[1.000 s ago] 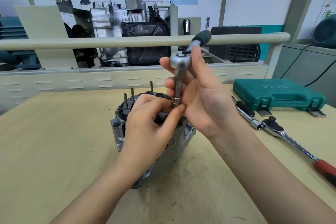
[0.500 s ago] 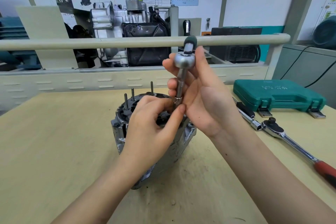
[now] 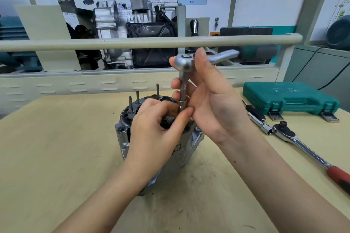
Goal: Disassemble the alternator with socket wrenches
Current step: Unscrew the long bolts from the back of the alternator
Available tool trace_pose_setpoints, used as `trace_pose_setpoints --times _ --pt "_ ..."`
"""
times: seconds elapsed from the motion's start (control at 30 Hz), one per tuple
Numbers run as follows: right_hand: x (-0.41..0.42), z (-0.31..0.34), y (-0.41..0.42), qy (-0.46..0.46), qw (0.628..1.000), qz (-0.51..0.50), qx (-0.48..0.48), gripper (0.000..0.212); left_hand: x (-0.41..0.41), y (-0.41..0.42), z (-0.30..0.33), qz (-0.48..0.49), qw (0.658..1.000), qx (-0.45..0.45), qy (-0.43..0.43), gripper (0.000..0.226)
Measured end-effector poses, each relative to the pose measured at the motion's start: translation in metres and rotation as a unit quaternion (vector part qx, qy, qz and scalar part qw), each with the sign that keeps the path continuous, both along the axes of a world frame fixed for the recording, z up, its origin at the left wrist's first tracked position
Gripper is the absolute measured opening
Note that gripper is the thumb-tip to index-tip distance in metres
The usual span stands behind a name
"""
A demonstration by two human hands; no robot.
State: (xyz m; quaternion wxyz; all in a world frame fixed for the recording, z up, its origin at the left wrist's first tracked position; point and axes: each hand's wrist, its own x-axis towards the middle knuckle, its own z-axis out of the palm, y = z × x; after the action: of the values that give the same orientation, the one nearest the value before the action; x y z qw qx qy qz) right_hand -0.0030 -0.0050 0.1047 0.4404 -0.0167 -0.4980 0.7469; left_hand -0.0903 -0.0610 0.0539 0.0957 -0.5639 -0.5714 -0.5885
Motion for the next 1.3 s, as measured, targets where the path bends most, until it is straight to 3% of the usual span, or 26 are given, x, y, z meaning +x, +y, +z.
trace_pose_setpoints --times 0.17,0.27,0.47,0.57,0.67,0.8,0.9,1.03,1.3 --pt "-0.0008 0.0002 0.0038 -0.012 1.0 0.016 -0.006 0.037 0.0 -0.0007 -0.0006 -0.033 0.999 -0.004 0.026 0.03" --pt "-0.0007 0.0005 0.0023 -0.01 1.0 0.02 -0.007 0.035 0.0006 -0.0008 0.0001 -0.023 1.0 -0.002 0.009 0.009" --pt "0.0008 0.0017 0.0005 0.012 1.0 0.0 -0.016 0.053 0.0021 -0.0008 0.0012 -0.005 1.0 0.002 0.003 0.013" --pt "0.0017 0.0 0.0007 0.024 1.0 -0.003 -0.012 0.046 0.0019 -0.0003 0.0009 -0.003 1.0 0.003 0.001 0.014" --pt "0.0007 -0.0005 0.0002 -0.001 1.0 0.007 -0.002 0.052 0.0013 -0.0005 0.0002 0.002 1.0 -0.002 -0.002 0.015" --pt "-0.0006 0.0008 0.0023 -0.013 1.0 0.017 -0.016 0.036 0.0013 -0.0006 -0.0002 -0.016 1.0 -0.007 0.011 0.014" --pt "-0.0002 0.0017 0.0005 -0.014 1.0 0.015 -0.01 0.035 -0.0004 -0.002 0.001 -0.035 0.999 -0.01 0.002 0.003" --pt "0.0016 0.0022 -0.0007 -0.014 1.0 0.003 -0.02 0.053 -0.0007 -0.0023 0.0016 -0.023 1.0 -0.009 -0.01 0.019" --pt "0.0014 0.0004 0.0016 -0.019 1.0 0.004 -0.022 0.053 0.0001 -0.0017 0.0026 -0.012 1.0 -0.005 -0.007 0.024"
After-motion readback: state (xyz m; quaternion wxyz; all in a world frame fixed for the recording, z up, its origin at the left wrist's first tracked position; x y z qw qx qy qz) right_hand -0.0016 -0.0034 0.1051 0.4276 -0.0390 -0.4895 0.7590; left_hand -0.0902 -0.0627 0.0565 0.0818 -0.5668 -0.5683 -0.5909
